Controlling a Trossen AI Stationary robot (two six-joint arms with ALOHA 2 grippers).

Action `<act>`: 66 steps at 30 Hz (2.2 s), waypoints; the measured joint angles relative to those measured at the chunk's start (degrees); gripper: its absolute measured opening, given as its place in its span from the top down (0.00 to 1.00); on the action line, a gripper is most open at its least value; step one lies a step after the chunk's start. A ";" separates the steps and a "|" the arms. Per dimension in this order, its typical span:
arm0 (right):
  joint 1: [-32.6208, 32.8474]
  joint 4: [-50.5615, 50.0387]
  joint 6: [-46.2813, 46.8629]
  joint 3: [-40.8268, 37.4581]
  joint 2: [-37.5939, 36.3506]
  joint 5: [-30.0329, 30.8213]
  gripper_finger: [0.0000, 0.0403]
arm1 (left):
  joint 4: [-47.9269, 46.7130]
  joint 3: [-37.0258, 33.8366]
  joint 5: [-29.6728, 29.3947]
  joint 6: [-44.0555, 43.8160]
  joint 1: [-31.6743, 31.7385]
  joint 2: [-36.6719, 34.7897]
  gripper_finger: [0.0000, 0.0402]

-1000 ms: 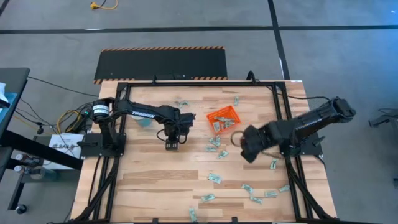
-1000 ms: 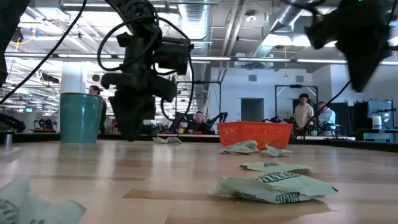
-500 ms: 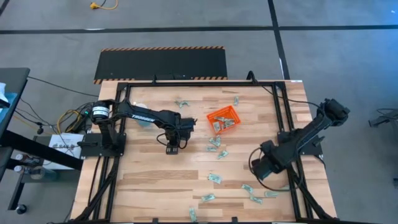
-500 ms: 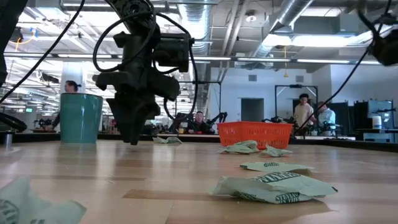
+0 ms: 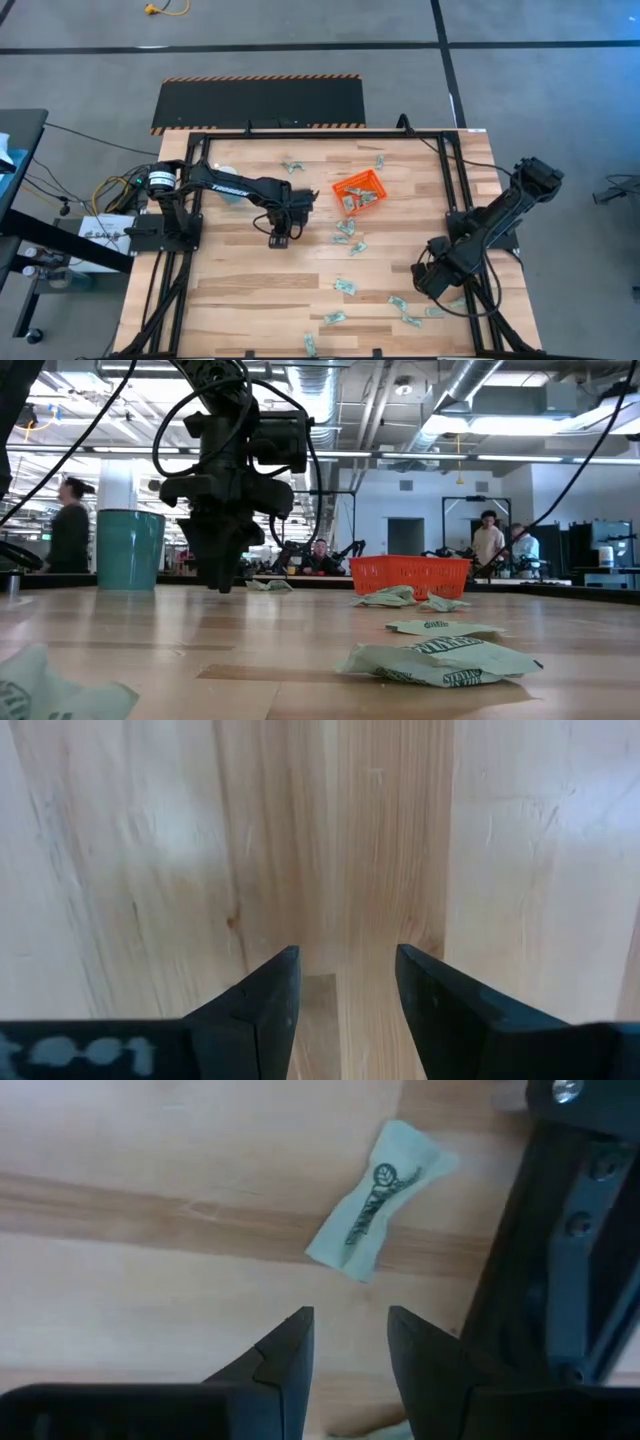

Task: Pick and place Stevia / Truvia into bins
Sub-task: Put the stevia packet into the bin

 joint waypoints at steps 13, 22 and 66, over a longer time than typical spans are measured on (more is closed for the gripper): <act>0.22 5.94 1.94 -6.61 -0.21 1.44 0.70 | 0.31 0.00 -0.02 -1.20 0.00 0.00 0.61; 0.94 5.90 -0.58 -6.83 -0.15 5.32 0.74 | 0.60 0.00 -0.02 -2.02 -0.02 0.00 0.61; -36.61 28.80 -79.18 6.79 0.04 45.39 1.00 | 6.67 0.07 -3.24 -3.13 -0.04 0.00 0.61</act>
